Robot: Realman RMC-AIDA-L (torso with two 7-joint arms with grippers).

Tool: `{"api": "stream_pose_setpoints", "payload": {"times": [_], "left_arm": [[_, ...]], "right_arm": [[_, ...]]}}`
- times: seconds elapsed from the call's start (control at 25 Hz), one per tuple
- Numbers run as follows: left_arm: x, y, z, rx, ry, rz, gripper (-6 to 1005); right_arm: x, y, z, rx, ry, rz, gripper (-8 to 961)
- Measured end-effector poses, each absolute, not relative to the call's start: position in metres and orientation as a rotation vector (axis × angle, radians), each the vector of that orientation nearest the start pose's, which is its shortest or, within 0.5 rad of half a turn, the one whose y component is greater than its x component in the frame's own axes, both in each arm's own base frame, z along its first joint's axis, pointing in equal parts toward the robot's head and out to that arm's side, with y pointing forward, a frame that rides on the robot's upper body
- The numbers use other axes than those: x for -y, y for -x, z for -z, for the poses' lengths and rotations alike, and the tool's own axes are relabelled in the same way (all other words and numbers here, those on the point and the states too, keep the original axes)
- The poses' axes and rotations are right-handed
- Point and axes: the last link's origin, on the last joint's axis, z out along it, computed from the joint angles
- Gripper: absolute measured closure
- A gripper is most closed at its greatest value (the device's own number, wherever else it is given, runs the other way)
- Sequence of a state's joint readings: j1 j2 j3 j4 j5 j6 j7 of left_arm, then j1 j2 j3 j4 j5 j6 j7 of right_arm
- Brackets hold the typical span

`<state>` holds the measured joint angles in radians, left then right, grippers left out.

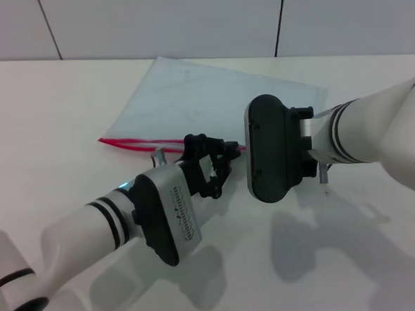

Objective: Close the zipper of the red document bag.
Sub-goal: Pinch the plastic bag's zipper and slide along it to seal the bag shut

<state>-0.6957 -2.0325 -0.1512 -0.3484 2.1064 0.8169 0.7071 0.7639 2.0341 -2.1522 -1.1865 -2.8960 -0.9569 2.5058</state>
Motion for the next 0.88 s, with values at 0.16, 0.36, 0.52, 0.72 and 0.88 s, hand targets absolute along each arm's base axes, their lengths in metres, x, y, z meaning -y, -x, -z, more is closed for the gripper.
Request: {"api": "stream_pose_setpoints", "payload": {"times": [0.16, 0.36, 0.52, 0.72, 0.88], "left_arm": [[-0.344, 0.249, 0.12, -0.608, 2.213, 0.079, 911], [-0.334, 0.26, 0.12, -0.555, 2.217, 0.071, 907], [-0.329, 0.265, 0.118, -0.527, 2.205, 0.082, 904], [-0.323, 0.271, 0.112, -0.473, 2.163, 0.111, 899], [-0.321, 0.275, 0.106, -0.427, 2.125, 0.128, 896]], "right_arm": [[-0.375, -0.137, 0.101, 0.402, 2.452, 0.801, 906], [-0.379, -0.14, 0.096, 0.357, 2.446, 0.794, 906], [-0.385, -0.146, 0.089, 0.299, 2.437, 0.797, 906], [-0.394, -0.155, 0.078, 0.203, 2.421, 0.785, 906], [-0.404, -0.163, 0.065, 0.112, 2.401, 0.769, 906]]}}
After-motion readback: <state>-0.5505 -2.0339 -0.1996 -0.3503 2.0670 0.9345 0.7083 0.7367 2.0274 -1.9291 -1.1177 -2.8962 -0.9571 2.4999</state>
